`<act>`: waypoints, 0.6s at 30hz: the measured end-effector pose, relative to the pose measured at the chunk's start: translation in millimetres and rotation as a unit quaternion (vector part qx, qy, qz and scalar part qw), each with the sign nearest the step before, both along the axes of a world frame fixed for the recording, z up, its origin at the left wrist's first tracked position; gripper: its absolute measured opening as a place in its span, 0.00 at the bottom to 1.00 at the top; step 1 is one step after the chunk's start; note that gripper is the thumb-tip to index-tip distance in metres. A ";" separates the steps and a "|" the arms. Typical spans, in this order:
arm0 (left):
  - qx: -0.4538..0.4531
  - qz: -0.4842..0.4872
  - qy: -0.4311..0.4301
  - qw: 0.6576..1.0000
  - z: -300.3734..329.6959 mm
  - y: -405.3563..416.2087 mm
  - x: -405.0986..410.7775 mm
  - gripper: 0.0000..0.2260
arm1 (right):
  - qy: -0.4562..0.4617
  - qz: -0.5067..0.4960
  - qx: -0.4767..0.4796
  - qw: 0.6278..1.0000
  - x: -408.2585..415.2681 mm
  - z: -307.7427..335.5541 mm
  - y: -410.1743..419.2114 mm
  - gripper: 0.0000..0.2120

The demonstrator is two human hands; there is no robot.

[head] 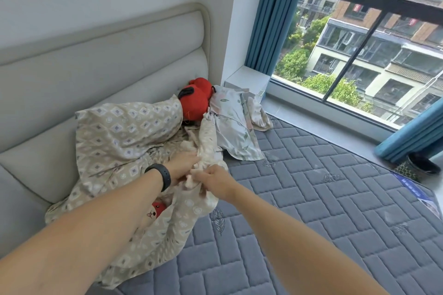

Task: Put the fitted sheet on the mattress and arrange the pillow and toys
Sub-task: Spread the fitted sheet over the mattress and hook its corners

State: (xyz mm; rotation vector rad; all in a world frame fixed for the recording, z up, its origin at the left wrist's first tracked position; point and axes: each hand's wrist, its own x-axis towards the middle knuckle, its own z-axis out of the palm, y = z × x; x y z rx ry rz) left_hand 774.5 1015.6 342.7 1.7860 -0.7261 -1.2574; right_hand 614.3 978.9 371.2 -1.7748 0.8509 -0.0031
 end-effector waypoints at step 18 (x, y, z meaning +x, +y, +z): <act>0.034 -0.129 0.116 0.984 30.5 84.4 -40.9 0.09 | 0.175 -0.222 -0.058 0.958 -28.1 -49.5 -49.6 0.15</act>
